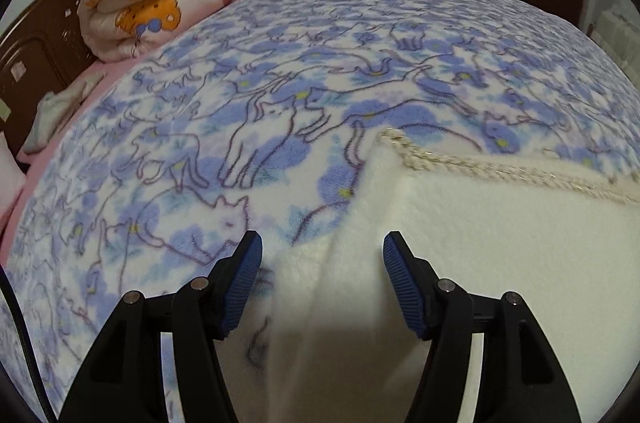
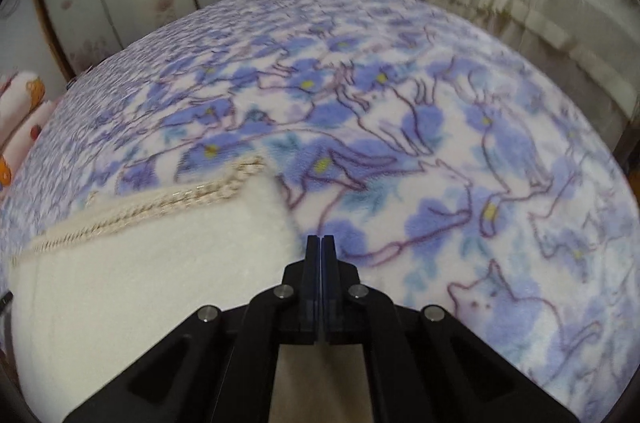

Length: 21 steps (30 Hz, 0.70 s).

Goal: Fold large clothes

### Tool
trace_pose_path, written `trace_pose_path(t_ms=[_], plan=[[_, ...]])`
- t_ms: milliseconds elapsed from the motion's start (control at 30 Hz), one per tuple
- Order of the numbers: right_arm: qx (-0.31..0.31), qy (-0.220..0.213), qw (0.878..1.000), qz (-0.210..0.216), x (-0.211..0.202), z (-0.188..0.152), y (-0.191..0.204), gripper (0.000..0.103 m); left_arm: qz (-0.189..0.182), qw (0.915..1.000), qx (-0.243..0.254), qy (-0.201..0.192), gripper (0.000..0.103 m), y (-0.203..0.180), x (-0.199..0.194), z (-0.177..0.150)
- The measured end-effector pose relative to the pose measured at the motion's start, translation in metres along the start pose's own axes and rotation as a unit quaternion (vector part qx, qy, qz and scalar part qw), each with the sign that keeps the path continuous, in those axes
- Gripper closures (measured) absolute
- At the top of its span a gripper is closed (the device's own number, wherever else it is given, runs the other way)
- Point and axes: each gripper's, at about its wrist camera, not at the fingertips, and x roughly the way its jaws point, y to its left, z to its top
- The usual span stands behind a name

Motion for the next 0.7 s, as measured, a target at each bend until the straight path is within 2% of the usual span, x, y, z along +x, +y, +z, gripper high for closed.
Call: trace_pose_path(t_ms=[67,167,300,400,467,533,667,700], plan=[[-0.015,-0.004,1.0,0.014,-0.019,-0.005,0.012,0.1,-0.012,0.9999,0.008,-0.001,0.04,-0.007,-0.021,-0.009],[-0.034,0.007,0.998,0.06,-0.047,-0.023,0.04,0.1,-0.046,0.9988,0.011,0.008,0.04,-0.024,-0.055,-0.027],[-0.072,0.023,0.989,0.127,-0.086,-0.058,0.093,0.1,-0.107,0.9939,0.027,0.005,0.04,-0.062,-0.101,-0.059],[-0.087,0.038,0.979,0.179,-0.102,-0.086,0.134,0.1,-0.137,0.9901,0.029,-0.006,0.037,-0.087,-0.121,-0.088],[-0.097,0.051,0.977,0.185,-0.104,-0.106,0.15,0.1,-0.139,0.9897,0.037,0.003,0.037,-0.101,-0.122,-0.107],[-0.11,0.064,0.977,0.169,-0.1,-0.124,0.155,0.1,-0.129,0.9903,0.048,0.02,0.037,-0.109,-0.117,-0.125],[-0.111,0.059,0.981,0.15,-0.099,-0.142,0.124,0.101,-0.11,0.9922,0.059,-0.002,0.031,-0.093,-0.119,-0.147],[-0.112,0.054,0.983,0.135,-0.101,-0.144,0.112,0.102,-0.102,0.9932,0.057,-0.002,0.025,-0.086,-0.119,-0.15]])
